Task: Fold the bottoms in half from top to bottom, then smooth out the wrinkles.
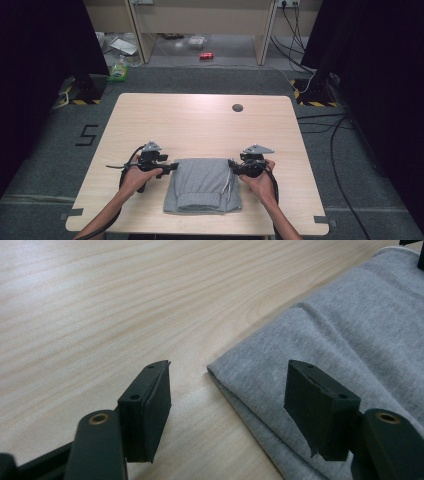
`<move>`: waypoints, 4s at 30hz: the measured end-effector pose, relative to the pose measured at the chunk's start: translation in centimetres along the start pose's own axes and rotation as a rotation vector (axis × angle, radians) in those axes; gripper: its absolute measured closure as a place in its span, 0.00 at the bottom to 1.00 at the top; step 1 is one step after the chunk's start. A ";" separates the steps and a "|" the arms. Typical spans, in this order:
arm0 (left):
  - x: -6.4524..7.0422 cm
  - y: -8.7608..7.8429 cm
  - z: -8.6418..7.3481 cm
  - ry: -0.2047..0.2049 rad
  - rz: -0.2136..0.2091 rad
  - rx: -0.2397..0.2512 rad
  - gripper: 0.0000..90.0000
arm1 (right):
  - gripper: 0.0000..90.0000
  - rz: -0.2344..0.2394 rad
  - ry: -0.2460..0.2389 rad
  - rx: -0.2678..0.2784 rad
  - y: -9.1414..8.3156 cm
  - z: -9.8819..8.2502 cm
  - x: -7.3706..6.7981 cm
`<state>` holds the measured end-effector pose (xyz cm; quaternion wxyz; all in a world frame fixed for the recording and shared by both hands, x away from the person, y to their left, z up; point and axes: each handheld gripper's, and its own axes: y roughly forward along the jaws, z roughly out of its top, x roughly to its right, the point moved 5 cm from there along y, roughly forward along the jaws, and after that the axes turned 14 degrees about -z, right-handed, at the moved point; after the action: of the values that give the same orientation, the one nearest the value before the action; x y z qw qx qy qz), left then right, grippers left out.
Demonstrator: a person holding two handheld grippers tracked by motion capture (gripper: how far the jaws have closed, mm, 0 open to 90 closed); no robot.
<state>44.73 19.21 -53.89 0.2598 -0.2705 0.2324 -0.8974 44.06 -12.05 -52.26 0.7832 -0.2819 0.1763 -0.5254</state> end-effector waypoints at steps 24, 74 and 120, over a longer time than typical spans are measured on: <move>0.9 1.6 -0.8 0.122 0.024 -0.009 0.50 | 0.52 0.057 0.046 -0.079 1.5 -1.6 -0.2; -5.9 3.9 4.7 0.000 0.131 -0.004 0.86 | 0.75 -0.020 0.068 -0.067 9.6 5.3 1.1; -5.1 0.1 3.8 -0.091 0.039 0.034 0.45 | 0.56 -0.016 0.046 -0.027 5.3 6.2 2.0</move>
<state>50.74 21.07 -53.02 0.2919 -0.3021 0.2105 -0.8828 52.23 -10.82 -50.75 0.7707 -0.2815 0.1990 -0.5358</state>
